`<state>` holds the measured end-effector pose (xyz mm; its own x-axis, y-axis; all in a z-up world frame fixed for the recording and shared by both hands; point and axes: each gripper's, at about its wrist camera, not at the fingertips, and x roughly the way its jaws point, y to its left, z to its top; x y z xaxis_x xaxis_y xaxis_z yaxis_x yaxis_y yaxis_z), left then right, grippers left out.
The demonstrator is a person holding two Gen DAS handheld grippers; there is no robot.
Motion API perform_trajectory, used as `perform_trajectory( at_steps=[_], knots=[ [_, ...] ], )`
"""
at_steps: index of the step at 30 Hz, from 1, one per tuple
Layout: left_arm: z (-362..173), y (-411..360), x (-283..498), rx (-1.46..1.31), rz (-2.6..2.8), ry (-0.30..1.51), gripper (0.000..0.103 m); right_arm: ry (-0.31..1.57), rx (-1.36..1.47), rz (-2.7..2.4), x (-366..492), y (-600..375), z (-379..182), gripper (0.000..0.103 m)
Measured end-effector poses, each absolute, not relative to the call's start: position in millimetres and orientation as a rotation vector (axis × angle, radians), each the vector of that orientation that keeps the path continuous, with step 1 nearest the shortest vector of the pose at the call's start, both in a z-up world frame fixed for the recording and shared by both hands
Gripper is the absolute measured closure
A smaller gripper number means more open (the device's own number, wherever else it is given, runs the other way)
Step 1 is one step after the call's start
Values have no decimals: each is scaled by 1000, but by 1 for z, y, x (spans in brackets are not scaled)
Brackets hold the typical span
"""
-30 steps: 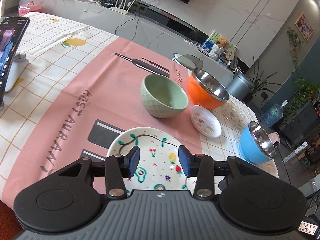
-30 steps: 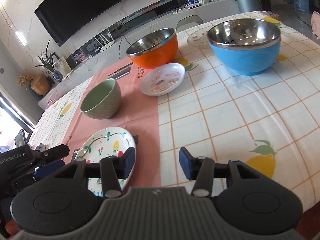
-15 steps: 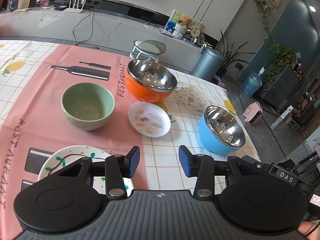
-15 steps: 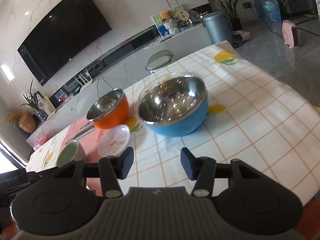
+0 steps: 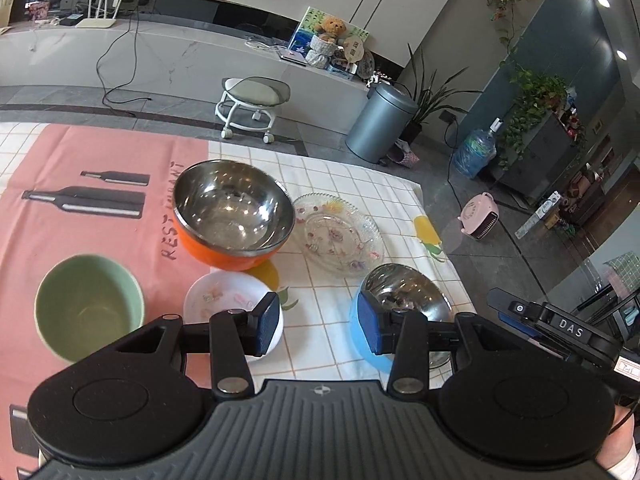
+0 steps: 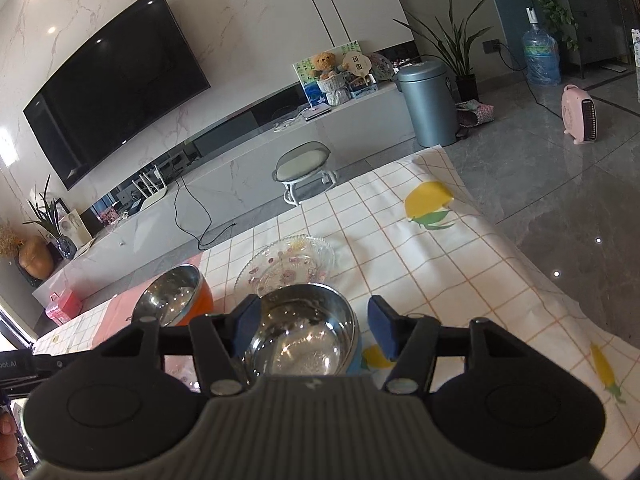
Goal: Organize plates and bowls
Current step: 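Move the right gripper to the rim of the clear glass plate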
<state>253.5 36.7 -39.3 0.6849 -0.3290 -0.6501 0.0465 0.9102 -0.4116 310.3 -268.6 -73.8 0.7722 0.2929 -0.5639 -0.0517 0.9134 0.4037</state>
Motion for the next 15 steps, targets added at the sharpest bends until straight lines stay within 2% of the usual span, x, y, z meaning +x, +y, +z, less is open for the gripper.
perform_trajectory(
  at_steps=[8,15],
  knots=[
    [-67,28,305,-483,-247,859,54,787,409,239,373,-272,-83,43],
    [-99,20,347,-589,-229,903,54,928,501,278,430,-277,-117,44]
  ],
)
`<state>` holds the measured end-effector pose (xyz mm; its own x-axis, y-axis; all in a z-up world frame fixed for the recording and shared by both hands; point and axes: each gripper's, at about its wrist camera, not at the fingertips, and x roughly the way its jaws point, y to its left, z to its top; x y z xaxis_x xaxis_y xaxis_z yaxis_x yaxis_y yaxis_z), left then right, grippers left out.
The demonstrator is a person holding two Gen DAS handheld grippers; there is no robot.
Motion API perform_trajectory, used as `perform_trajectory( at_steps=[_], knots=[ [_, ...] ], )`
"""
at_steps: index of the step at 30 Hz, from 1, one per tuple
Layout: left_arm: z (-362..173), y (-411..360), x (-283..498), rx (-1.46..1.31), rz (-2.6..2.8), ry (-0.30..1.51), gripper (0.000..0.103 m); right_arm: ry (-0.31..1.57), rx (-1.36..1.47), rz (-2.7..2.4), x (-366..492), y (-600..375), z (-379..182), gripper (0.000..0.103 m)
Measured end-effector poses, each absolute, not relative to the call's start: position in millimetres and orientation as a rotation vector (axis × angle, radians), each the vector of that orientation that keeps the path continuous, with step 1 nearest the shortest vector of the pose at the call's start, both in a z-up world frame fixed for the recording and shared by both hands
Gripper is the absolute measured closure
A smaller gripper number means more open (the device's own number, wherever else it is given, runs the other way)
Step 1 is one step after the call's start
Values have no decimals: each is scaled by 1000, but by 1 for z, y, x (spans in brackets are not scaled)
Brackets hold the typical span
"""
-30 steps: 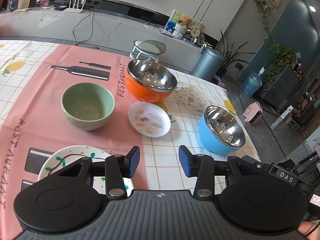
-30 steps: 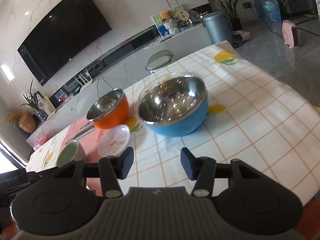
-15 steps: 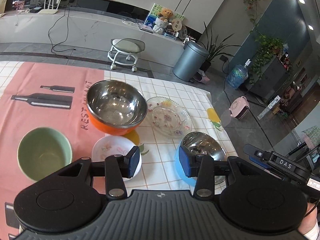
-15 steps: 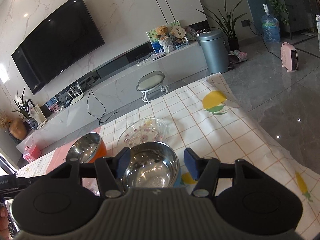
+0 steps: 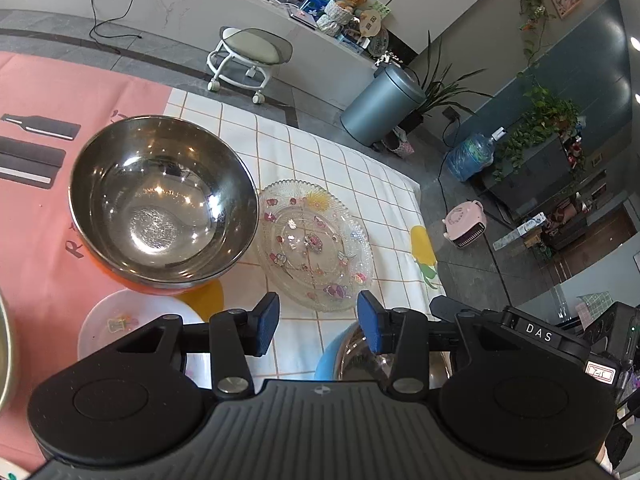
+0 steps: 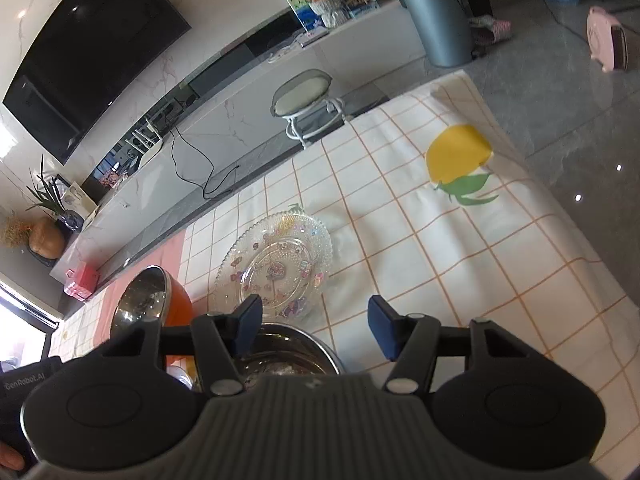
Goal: Organize plates and bowls
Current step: 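Move the right gripper to the rim of the clear glass plate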
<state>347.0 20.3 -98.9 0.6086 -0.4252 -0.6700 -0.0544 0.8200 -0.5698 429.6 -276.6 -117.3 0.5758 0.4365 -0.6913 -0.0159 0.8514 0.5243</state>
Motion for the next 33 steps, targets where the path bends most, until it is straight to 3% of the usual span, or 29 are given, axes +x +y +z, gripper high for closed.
perform_trajectory(
  at_steps=[7,11,17,20,22,24,26,29,33],
  knots=[
    [-121,15,368,-612,-140,935,54,1032,585,286,471,-284,-151,47],
    [-132,9,374,-634,-116,947,54,1068,596,284,484,-285,-164,54],
    [-141,7,378,-645,-80,949,65,1085,628,302,497,-285,-177,68],
    [-145,8,380,-654,-70,952,67,1088,650,333,503,-283,-180,68],
    [-148,9,380,-673,-56,950,74,1093,666,351,507,-282,-182,68],
    [-150,9,380,-685,-45,952,81,1105,669,362,511,-279,-183,77],
    [-150,10,380,-671,-41,953,88,1118,667,363,514,-276,-187,92],
    [-150,10,378,-672,-65,962,89,1113,690,367,513,-276,-187,100],
    [-148,7,372,-648,-107,993,89,1118,641,358,505,-277,-180,100]
  ],
)
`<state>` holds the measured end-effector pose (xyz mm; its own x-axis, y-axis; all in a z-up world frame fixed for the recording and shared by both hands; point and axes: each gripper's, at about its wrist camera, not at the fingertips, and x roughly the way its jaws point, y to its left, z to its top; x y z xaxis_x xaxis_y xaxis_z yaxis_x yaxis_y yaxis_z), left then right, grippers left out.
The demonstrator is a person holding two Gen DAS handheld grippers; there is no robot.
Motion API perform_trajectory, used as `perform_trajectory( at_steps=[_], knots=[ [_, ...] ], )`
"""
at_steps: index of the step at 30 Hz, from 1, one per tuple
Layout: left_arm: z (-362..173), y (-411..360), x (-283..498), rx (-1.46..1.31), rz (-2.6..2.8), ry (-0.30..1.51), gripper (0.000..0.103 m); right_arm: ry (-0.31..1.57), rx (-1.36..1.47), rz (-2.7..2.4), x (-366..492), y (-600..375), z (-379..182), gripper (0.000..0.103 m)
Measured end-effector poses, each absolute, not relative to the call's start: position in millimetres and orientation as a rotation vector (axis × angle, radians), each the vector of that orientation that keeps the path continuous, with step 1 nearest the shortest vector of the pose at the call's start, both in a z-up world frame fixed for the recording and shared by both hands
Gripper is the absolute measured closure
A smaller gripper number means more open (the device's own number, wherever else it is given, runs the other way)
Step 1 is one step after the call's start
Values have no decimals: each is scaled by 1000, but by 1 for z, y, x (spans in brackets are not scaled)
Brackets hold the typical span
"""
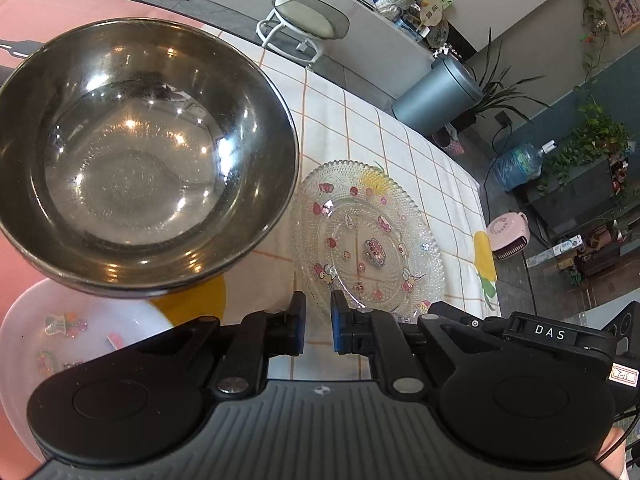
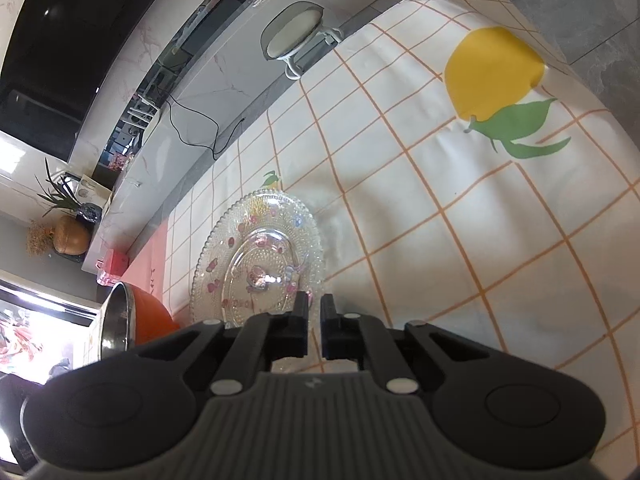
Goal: Organize plates and bowls
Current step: 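Move the right gripper to the rim of the clear glass plate, then close the right gripper on the glass plate rim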
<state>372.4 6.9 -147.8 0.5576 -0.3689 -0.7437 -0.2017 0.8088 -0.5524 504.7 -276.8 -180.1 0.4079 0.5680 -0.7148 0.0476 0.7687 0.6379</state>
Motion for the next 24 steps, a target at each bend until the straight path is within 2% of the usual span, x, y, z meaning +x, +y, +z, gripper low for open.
perform_trajectory(
  at_steps=[3,5,6,7,8,9,15,16,19,21,22,24],
  knots=[
    [-146,5,370,-629,-121,1008,89,1130,637,358,497,-283,-178,100],
    [-142,3,371,-585,-86,999,85,1121,626,364,494,-285,-177,92],
    [-139,2,371,-560,-51,984,74,1109,610,363,494,-284,-176,91],
    [-138,2,372,-553,-36,968,61,1094,594,357,495,-284,-174,80],
    [-138,3,373,-564,-37,957,60,1079,590,348,496,-284,-173,68],
    [-139,3,375,-579,-39,955,59,1067,595,343,498,-284,-173,67],
    [-143,-2,377,-582,-24,899,60,1035,658,337,509,-285,-180,70],
    [-143,-3,377,-571,-27,895,64,1032,664,341,509,-284,-181,72],
    [-143,-7,377,-537,-13,889,83,1040,681,342,508,-283,-186,89],
    [-143,-6,378,-546,-10,893,84,1032,692,329,506,-284,-187,92],
    [-143,-5,379,-548,-5,897,91,1032,697,322,504,-285,-188,97],
    [-142,-4,378,-560,-2,900,92,1024,721,304,502,-287,-189,98]
  ],
)
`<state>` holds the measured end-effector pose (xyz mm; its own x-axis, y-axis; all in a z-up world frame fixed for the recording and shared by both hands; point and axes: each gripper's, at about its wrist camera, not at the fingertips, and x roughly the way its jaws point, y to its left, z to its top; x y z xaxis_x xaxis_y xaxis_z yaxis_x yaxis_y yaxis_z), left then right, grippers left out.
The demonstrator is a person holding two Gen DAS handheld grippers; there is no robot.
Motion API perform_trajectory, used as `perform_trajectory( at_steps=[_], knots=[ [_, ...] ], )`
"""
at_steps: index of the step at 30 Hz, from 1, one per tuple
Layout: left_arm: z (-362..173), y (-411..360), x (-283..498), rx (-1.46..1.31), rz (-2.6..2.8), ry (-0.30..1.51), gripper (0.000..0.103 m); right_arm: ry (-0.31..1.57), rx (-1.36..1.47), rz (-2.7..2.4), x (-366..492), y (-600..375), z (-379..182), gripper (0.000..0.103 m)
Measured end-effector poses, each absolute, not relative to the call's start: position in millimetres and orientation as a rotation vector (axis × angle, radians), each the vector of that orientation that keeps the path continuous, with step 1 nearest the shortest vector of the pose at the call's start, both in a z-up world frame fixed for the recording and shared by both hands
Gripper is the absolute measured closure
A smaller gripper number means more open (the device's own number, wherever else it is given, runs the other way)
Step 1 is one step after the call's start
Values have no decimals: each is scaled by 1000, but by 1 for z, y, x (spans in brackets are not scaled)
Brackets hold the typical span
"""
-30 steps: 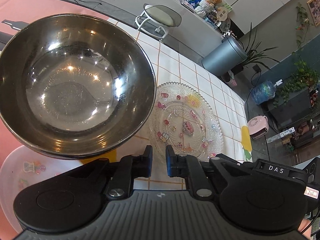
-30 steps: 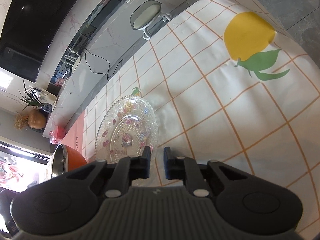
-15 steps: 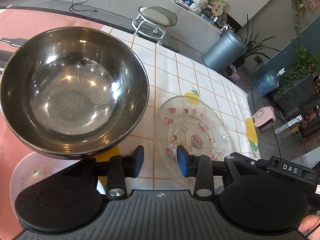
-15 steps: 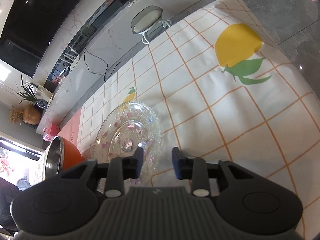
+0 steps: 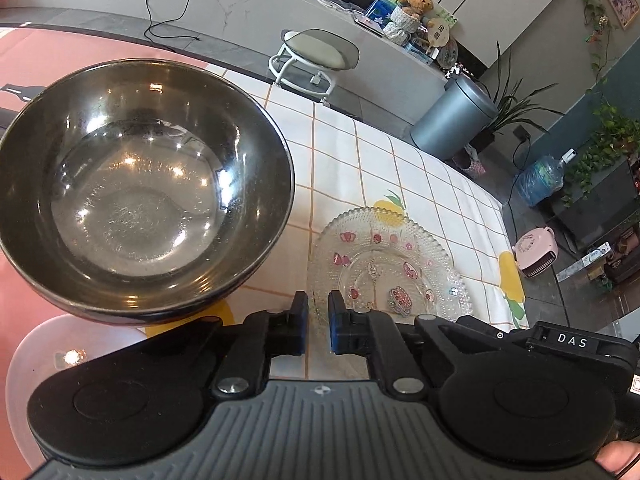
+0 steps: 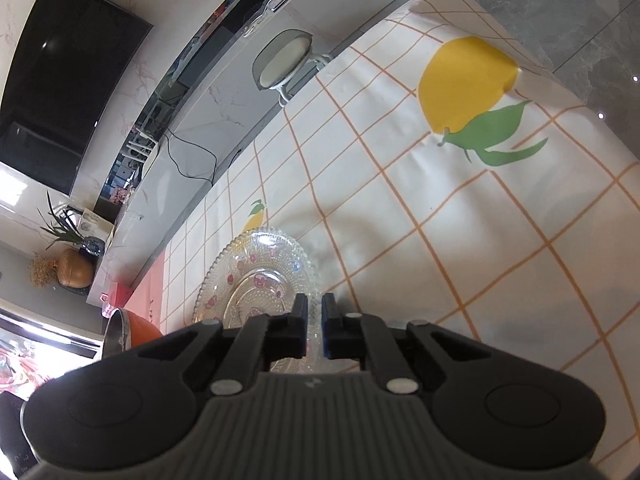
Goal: Organize plates and bowls
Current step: 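Close the right gripper on the glass plate rim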
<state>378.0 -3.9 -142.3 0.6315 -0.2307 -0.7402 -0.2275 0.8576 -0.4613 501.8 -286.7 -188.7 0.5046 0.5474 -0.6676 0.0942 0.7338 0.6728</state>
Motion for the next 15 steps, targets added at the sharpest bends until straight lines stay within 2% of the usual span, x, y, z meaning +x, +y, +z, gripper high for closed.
perform_trajectory(
  at_steps=[15],
  knots=[
    [-113,0,366,-604,-25,805,92,937,700,318,497,-287,-157,99]
  ],
)
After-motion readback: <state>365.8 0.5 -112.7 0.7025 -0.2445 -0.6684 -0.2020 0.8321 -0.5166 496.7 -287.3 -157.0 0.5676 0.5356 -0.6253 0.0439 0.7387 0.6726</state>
